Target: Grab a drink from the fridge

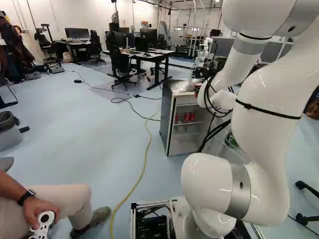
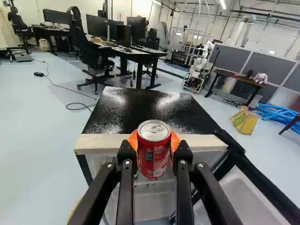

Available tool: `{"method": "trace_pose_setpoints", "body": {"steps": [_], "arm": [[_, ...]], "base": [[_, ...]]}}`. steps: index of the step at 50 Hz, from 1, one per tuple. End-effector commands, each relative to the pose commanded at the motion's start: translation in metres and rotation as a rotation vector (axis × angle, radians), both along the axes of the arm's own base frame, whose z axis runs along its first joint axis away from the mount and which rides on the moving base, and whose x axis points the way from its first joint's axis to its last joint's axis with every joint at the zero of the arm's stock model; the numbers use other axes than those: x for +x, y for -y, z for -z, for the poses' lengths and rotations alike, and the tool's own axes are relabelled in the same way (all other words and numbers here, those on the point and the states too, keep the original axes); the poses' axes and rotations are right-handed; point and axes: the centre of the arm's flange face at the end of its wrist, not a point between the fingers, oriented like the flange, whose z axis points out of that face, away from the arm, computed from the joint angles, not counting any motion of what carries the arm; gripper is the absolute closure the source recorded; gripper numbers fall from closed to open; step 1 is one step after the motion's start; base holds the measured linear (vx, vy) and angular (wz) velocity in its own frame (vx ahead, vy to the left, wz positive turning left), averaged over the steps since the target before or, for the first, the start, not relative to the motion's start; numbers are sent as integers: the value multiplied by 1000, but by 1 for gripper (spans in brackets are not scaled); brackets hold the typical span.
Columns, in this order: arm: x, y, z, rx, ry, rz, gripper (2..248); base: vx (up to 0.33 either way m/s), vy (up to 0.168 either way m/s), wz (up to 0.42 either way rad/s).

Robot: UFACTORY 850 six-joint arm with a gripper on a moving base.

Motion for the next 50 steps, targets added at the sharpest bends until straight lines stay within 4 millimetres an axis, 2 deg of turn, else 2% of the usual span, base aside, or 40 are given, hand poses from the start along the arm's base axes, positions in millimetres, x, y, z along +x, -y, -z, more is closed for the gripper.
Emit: {"method": "trace_pose_setpoints", "body": {"steps": [26, 50], "arm": [[29, 4, -21, -25, 8, -12, 163], [58, 8, -18, -29, -13, -22, 163]], "base": [[0, 0, 0], [0, 0, 0]]}}
